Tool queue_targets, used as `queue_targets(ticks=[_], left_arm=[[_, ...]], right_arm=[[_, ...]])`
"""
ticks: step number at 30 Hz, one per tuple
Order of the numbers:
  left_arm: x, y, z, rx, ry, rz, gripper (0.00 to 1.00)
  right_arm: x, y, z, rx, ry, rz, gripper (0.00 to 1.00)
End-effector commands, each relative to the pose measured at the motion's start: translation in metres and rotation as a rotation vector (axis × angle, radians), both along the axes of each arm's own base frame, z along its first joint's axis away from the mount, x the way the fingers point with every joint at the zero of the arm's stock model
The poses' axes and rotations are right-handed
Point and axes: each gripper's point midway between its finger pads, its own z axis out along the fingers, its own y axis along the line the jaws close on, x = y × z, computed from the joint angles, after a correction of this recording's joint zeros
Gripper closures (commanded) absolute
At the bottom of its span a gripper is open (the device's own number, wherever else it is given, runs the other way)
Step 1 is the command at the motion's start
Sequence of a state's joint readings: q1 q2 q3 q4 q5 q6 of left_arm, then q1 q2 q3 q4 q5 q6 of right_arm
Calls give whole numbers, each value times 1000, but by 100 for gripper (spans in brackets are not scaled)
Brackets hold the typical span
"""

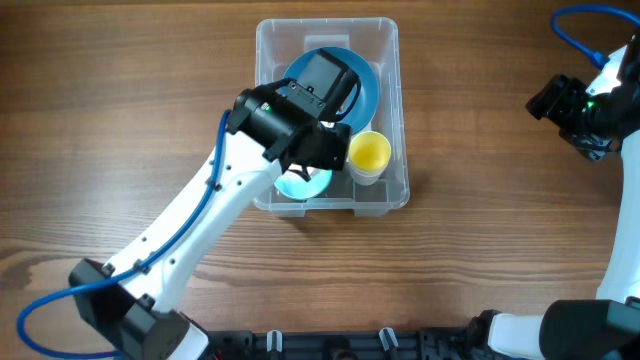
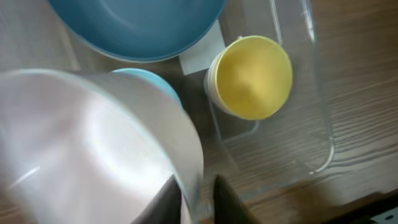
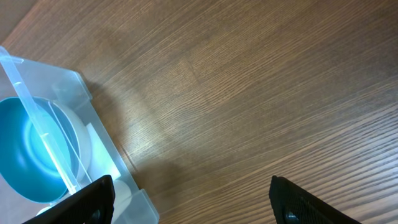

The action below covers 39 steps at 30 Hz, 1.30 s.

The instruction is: Pack container

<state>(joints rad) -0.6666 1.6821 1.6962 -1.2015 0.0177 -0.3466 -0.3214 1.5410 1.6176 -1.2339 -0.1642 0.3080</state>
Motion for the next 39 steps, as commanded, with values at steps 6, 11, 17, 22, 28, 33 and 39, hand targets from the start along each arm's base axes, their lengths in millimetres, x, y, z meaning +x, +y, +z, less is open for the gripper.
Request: queue_targets(ticks=[6,11,17,22,28,33,39], left_arm=[[4,13,-6,75,-16,31,44],[44,97,31,127,-168,277,33],[107,209,54,37,-295,612,1],[114,247,57,33,-316,707,0],[91,256,48,95,-233,692,0],[62,252,73,61,-288,684,0],[-19,242,77,-47,-464,651,0]], right_arm=[[0,1,-6,-6,20,19,20],[14,19,-2,-44,-24,127,18],[71,97,26,-225,-244,367,0],[99,107,48,-247,-388,379,0],[70,117,44,-207,-323,458,0],[30,108,78,-234,-358,408,0],[-36,100,74,-226,-474,314,0]])
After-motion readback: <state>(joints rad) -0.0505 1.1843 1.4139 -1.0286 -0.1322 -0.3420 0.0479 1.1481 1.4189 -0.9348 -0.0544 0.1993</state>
